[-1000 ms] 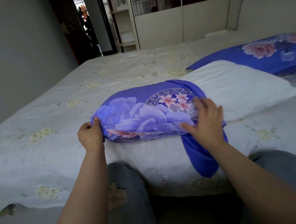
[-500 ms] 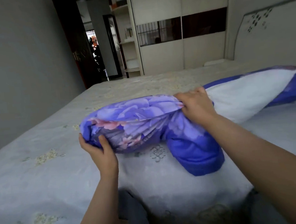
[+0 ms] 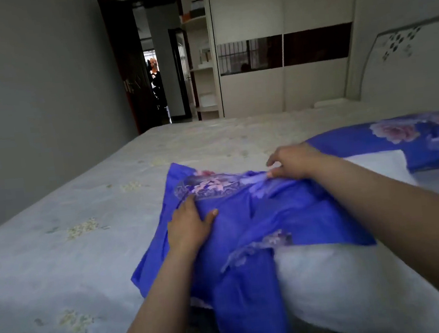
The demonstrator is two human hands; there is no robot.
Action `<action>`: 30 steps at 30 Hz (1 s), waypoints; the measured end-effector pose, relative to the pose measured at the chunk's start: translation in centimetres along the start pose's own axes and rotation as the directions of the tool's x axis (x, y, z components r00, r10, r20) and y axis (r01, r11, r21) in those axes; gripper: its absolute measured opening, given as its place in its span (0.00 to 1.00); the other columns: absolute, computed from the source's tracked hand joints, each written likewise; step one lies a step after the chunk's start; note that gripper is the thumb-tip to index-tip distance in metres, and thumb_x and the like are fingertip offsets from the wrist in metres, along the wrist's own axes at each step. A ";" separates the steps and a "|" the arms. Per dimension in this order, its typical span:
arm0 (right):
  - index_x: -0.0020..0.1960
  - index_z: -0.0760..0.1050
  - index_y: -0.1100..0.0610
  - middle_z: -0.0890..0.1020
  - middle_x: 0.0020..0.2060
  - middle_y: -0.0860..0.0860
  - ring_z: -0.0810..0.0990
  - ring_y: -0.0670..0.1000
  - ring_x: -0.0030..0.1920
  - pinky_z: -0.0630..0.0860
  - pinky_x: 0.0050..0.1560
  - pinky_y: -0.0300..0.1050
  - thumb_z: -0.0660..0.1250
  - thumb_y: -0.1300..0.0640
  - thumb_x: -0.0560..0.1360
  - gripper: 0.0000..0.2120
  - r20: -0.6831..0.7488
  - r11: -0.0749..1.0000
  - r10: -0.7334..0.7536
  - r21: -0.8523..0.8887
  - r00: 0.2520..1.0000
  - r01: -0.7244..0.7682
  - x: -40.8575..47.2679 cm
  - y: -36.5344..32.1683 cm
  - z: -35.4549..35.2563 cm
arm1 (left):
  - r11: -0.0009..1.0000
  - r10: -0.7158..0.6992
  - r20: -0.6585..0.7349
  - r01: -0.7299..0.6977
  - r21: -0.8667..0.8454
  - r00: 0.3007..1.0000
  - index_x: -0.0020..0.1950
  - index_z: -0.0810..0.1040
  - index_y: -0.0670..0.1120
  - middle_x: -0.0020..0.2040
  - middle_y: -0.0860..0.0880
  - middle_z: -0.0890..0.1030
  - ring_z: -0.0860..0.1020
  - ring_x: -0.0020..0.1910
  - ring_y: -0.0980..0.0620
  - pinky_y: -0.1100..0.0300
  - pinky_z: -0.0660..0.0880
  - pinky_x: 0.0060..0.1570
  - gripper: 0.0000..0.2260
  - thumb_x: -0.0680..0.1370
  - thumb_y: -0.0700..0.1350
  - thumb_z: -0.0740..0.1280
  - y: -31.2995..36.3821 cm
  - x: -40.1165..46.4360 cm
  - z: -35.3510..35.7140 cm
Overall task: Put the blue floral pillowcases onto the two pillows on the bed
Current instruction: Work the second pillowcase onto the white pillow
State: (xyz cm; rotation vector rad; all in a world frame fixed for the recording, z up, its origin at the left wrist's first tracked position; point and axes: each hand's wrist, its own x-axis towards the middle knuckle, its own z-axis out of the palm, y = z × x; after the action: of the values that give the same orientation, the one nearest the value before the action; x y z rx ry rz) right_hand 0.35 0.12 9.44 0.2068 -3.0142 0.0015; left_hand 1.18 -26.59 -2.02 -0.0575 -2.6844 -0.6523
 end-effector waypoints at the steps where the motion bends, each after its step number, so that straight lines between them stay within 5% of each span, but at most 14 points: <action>1: 0.64 0.73 0.45 0.75 0.65 0.48 0.73 0.53 0.64 0.68 0.64 0.46 0.62 0.35 0.73 0.24 0.055 0.997 -0.032 0.065 0.998 0.029 -0.5 -0.9 2.0 | 0.998 0.016 0.058 -0.019 0.053 0.998 0.72 0.62 0.45 0.69 0.43 0.70 0.69 0.67 0.43 0.50 0.68 0.63 0.32 0.75 0.63 0.60 0.1 -0.5 1.3; 4: 0.70 0.66 0.44 0.73 0.67 0.48 0.72 0.55 0.65 0.68 0.65 0.48 0.61 0.28 0.68 0.35 0.169 0.990 -0.138 0.042 0.976 0.132 -1.3 -3.9 7.5 | 0.996 0.018 0.043 -0.022 0.087 0.999 0.68 0.67 0.45 0.63 0.43 0.75 0.73 0.61 0.43 0.51 0.70 0.57 0.27 0.77 0.61 0.60 0.7 -0.6 2.8; 7: 0.73 0.59 0.44 0.68 0.68 0.49 0.68 0.59 0.65 0.67 0.65 0.52 0.62 0.28 0.67 0.40 0.093 0.970 -0.222 -0.079 0.971 0.230 -1.5 -5.0 9.3 | 0.995 -0.097 0.041 0.098 -0.026 0.994 0.54 0.75 0.46 0.54 0.44 0.79 0.77 0.53 0.43 0.53 0.72 0.47 0.14 0.76 0.56 0.65 0.8 0.9 2.5; 12: 0.75 0.52 0.43 0.60 0.74 0.45 0.65 0.51 0.71 0.64 0.67 0.52 0.62 0.33 0.71 0.38 -0.079 0.930 -0.352 0.086 0.933 0.358 -0.8 -5.0 10.7 | 0.991 -0.107 -0.113 0.097 -0.094 0.988 0.39 0.75 0.46 0.41 0.46 0.80 0.77 0.42 0.43 0.57 0.67 0.35 0.09 0.78 0.48 0.62 1.9 1.6 1.5; 17: 0.76 0.46 0.44 0.73 0.67 0.53 0.74 0.56 0.64 0.70 0.62 0.49 0.64 0.40 0.74 0.38 -0.155 0.902 -0.244 0.326 0.957 0.283 -0.8 -4.9 11.5 | 0.992 -0.119 -0.176 0.111 -0.058 0.977 0.38 0.73 0.44 0.35 0.48 0.75 0.74 0.37 0.44 0.57 0.63 0.33 0.11 0.79 0.45 0.59 3.4 2.1 0.8; 20: 0.76 0.47 0.49 0.70 0.70 0.50 0.70 0.51 0.68 0.65 0.68 0.50 0.65 0.46 0.76 0.37 -0.126 0.843 -0.193 0.486 0.973 0.230 -0.6 -5.3 12.4 | 0.825 -0.290 0.001 0.251 -0.506 0.957 0.42 0.76 0.44 0.40 0.46 0.79 0.76 0.40 0.46 0.59 0.69 0.38 0.11 0.80 0.46 0.59 5.1 2.3 0.8; 22: 0.76 0.44 0.49 0.72 0.68 0.48 0.71 0.50 0.68 0.67 0.67 0.52 0.68 0.46 0.72 0.43 -0.057 0.718 -0.162 0.678 0.985 0.157 -0.3 -5.3 13.4 | 0.661 -0.221 0.178 0.281 -0.695 0.959 0.42 0.77 0.43 0.41 0.43 0.81 0.78 0.41 0.46 0.57 0.75 0.43 0.11 0.81 0.45 0.59 7.7 1.5 1.6; 25: 0.74 0.36 0.37 0.79 0.60 0.49 0.78 0.51 0.60 0.74 0.61 0.54 0.71 0.52 0.68 0.51 -0.060 0.524 -0.108 0.845 0.992 0.107 0.2 -3.7 15.2 | 0.844 -0.022 0.243 0.148 -0.515 0.970 0.46 0.73 0.40 0.50 0.37 0.79 0.78 0.50 0.39 0.52 0.73 0.48 0.10 0.81 0.43 0.56 9.7 -0.2 3.2; 27: 0.73 0.40 0.32 0.79 0.59 0.53 0.79 0.53 0.58 0.75 0.58 0.52 0.68 0.58 0.72 0.46 -0.109 0.627 -0.068 0.768 0.992 0.127 0.1 -3.5 15.4 | 0.944 0.042 0.266 0.049 -0.328 0.963 0.49 0.71 0.40 0.53 0.37 0.78 0.75 0.53 0.39 0.53 0.69 0.47 0.08 0.81 0.42 0.55 9.3 -0.5 3.5; 30: 0.71 0.65 0.42 0.72 0.57 0.56 0.75 0.58 0.55 0.74 0.52 0.50 0.65 0.62 0.74 0.29 -0.336 0.853 -0.016 0.486 0.942 0.188 0.8 -4.4 14.5 | 0.981 0.114 0.349 -0.050 -0.186 0.930 0.53 0.71 0.39 0.55 0.37 0.77 0.75 0.54 0.40 0.52 0.68 0.48 0.10 0.82 0.43 0.54 8.2 -0.4 3.3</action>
State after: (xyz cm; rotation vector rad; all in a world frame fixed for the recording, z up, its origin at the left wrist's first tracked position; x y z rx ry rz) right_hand -1.60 -4.45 -4.88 0.3751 -2.6037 0.7620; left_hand 1.40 -17.78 -1.33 -0.3683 -2.9402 -0.9268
